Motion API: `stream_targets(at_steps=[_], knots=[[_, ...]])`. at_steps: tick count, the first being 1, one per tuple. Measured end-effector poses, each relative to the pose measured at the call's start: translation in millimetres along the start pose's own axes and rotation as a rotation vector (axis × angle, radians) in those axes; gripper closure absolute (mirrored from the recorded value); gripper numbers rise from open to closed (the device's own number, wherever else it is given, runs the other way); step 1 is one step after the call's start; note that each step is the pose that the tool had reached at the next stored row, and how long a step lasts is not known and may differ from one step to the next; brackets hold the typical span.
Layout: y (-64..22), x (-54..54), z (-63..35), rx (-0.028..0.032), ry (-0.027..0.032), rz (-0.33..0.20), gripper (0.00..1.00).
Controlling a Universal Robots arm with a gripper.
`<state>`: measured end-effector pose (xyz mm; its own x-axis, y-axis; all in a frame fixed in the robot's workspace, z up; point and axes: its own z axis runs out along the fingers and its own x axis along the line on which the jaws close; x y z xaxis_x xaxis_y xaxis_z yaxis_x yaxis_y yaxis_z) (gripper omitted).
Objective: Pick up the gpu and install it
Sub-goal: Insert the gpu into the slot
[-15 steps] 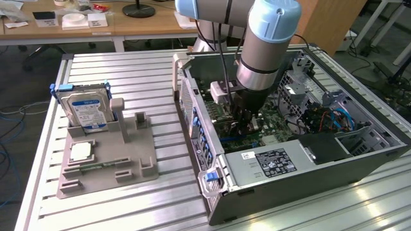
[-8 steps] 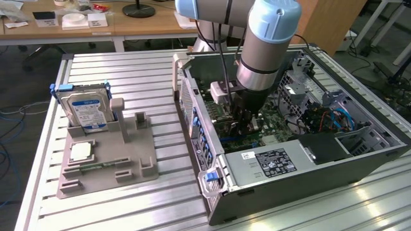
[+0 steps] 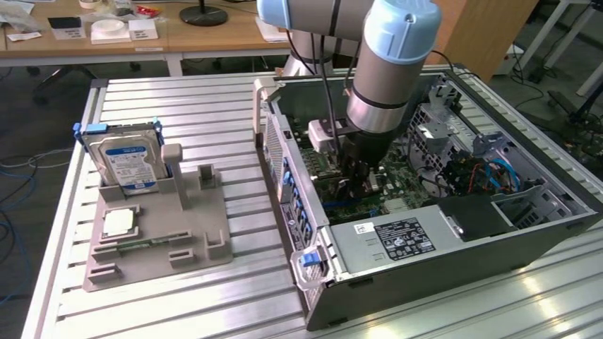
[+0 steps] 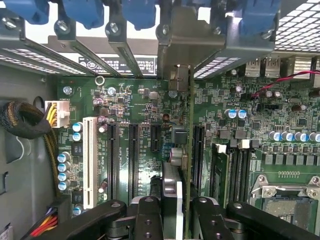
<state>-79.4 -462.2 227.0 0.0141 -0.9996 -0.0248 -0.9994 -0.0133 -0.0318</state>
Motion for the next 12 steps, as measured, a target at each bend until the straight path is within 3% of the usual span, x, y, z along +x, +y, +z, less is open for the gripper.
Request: stream_targets(at_steps=[12], knots=[[0.6, -0.1, 3.0, -0.0005, -0.0018, 0.000, 0.72]])
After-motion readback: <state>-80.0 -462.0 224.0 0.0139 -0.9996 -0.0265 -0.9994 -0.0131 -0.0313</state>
